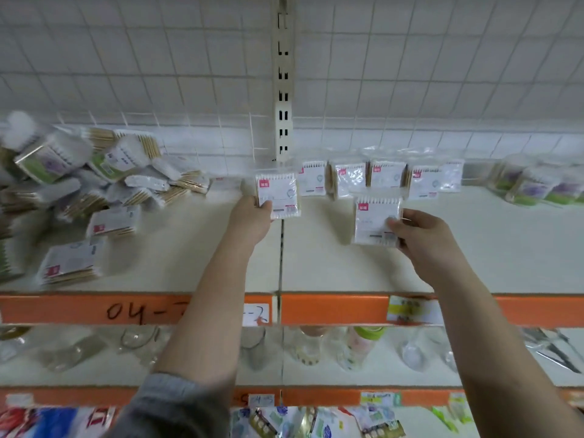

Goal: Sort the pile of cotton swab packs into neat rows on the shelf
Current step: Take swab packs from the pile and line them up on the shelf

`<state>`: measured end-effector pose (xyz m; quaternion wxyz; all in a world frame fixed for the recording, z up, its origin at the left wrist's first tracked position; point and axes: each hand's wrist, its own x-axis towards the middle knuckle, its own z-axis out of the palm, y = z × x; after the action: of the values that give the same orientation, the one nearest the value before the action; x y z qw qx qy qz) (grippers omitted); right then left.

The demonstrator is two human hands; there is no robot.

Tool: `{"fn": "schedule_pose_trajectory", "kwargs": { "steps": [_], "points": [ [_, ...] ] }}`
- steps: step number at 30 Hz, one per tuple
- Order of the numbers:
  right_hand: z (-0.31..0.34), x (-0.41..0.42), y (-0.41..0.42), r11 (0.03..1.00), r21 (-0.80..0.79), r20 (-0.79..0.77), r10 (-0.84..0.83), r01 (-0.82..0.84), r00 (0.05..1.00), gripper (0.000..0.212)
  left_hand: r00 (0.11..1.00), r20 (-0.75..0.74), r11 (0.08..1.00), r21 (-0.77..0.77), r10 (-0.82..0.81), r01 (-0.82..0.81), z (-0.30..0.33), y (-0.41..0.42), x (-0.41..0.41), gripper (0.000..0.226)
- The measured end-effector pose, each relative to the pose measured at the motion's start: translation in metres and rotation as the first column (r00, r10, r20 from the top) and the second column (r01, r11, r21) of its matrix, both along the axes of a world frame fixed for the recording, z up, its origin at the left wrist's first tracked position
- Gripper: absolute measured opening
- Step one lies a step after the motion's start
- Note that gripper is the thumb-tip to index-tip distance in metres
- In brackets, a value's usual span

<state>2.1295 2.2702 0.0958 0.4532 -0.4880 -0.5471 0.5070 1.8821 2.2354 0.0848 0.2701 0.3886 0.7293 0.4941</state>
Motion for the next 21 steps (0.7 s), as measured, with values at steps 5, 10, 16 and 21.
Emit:
{"fn": "schedule_pose_trajectory", "kwargs": {
  "steps": [5,10,16,21],
  "points": [
    [0.005,0.038,0.022,0.995,-0.029,0.012,0.098,-0.098,0.995,0.017,0.988,-0.116,0.991,-0.073,0.107,-0.116,-0.002,0.013,0.039,0.025],
    [0.004,0.053,0.037,0.986,-0.04,-0.022,0.158,-0.159,0.987,0.017,0.97,-0.208,0.981,-0.117,0.128,-0.155,-0.001,0.033,0.057,0.025],
    [0.002,0.054,0.049,0.984,-0.034,-0.084,0.169,-0.173,0.982,0.017,0.956,-0.284,0.983,-0.141,0.074,-0.118,-0.007,0.063,0.055,0.028],
    [0.002,0.046,0.062,0.986,-0.038,-0.067,0.16,-0.163,0.985,0.016,0.925,-0.374,0.986,-0.119,0.063,-0.115,-0.009,0.078,0.044,0.026]
  ]
}}
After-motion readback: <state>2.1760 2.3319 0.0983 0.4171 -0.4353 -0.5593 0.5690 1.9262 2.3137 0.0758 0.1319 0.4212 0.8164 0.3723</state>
